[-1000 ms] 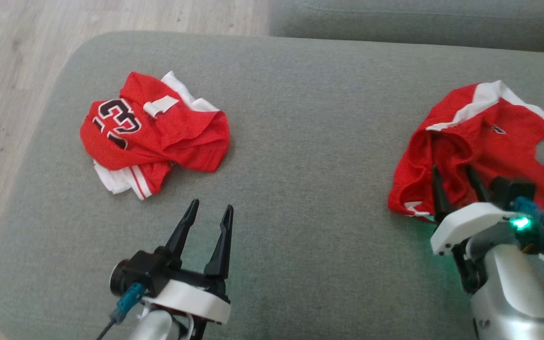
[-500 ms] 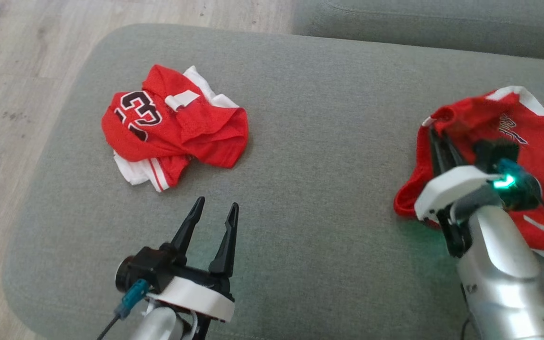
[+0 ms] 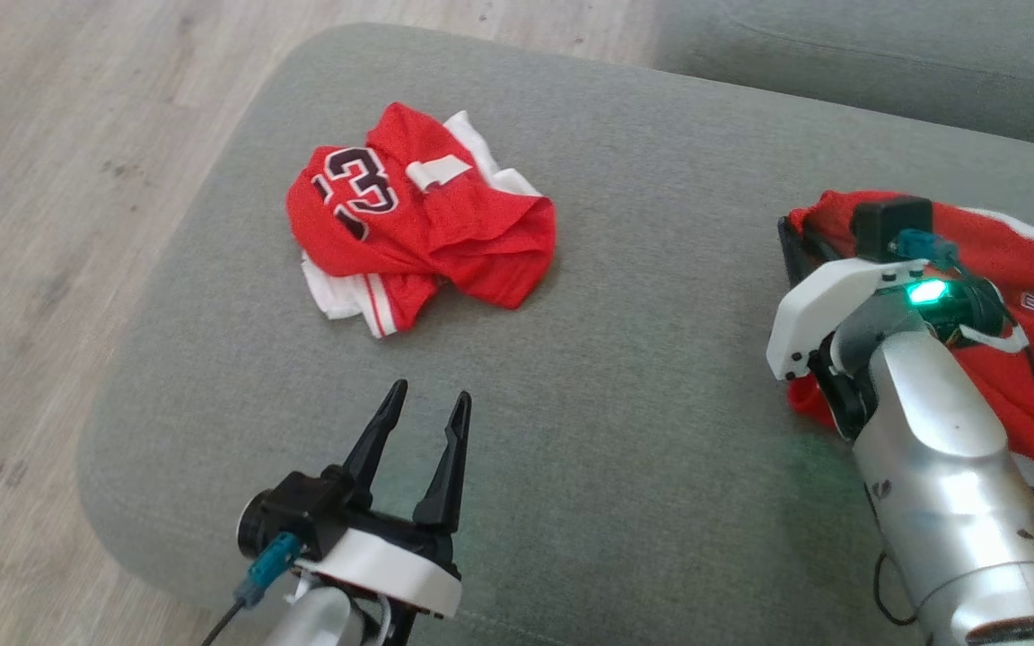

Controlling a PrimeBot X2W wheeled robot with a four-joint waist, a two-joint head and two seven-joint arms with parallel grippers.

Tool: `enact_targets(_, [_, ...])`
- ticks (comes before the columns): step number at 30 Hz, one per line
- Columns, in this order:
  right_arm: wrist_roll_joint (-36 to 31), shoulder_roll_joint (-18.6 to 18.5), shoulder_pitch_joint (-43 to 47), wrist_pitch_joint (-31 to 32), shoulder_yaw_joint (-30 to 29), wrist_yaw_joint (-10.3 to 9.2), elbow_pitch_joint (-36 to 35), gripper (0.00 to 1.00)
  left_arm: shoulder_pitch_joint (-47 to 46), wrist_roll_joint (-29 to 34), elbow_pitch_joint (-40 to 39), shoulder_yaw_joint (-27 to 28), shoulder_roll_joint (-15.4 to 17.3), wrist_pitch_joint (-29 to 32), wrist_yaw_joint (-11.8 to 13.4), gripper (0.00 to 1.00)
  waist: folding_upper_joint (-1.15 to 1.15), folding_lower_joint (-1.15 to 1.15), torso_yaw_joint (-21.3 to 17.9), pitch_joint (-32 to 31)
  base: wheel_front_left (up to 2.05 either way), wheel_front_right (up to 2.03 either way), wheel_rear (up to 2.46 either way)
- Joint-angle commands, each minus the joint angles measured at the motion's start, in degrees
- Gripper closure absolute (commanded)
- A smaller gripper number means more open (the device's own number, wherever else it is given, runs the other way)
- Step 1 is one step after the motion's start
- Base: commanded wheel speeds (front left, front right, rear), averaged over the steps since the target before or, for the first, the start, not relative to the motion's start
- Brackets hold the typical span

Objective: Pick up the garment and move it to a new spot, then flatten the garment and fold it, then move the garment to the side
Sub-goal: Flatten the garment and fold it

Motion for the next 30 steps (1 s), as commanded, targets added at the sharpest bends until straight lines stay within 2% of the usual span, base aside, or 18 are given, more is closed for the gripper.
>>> enact_targets(1, [-0.6, 0.1, -3.1, -0.4, 1.2, 0.39, -1.0, 0.0, -2.2, 0.2, -1.2, 1.6, -0.2, -0.7, -0.3, 0.0, 0.0, 0.0, 1.1, 0.1, 0.0, 0.0, 0.0])
enact_targets(7, [-1.3, 0.1, -3.1, -3.1, 3.3, 0.39, 1.0, 0.0, -1.9, 0.4, -1.3, 2.6, 0.0, -0.7, -0.1, 0.0, 0.0, 0.0, 0.2, -0.4, 0.0, 0.0, 0.0])
enact_targets(15, [-0.1, 0.1, 3.5, -7.6, 4.6, 0.39, -2.7, 0.0, -1.8, 0.9, -2.6, 4.4, 1.3, -0.7, 0.4, 0.0, 0.0, 0.0, -6.9, -2.2, 0.0, 0.0, 0.0])
enact_targets(19, [-2.0, 0.1, 8.7, -7.6, 3.9, 0.39, -7.2, 0.0, -1.6, 1.1, -3.1, 4.9, 1.9, -0.7, 0.7, 0.0, 0.0, 0.0, -11.6, -3.6, 0.0, 0.0, 0.0])
enact_targets(21, [-2.3, 0.1, 9.7, -7.7, 3.2, 0.39, -8.4, 0.0, -1.6, 1.1, -3.1, 4.9, 2.0, -0.7, 0.8, 0.0, 0.0, 0.0, -12.3, -3.8, 0.0, 0.0, 0.0])
enact_targets(30, [-0.8, 0.1, 21.9, -12.4, -4.5, 0.39, -22.0, 0.0, -2.1, 0.6, -3.6, 4.9, 2.0, -0.7, 1.1, 0.0, 0.0, 0.0, -18.1, -4.4, 0.0, 0.0, 0.0])
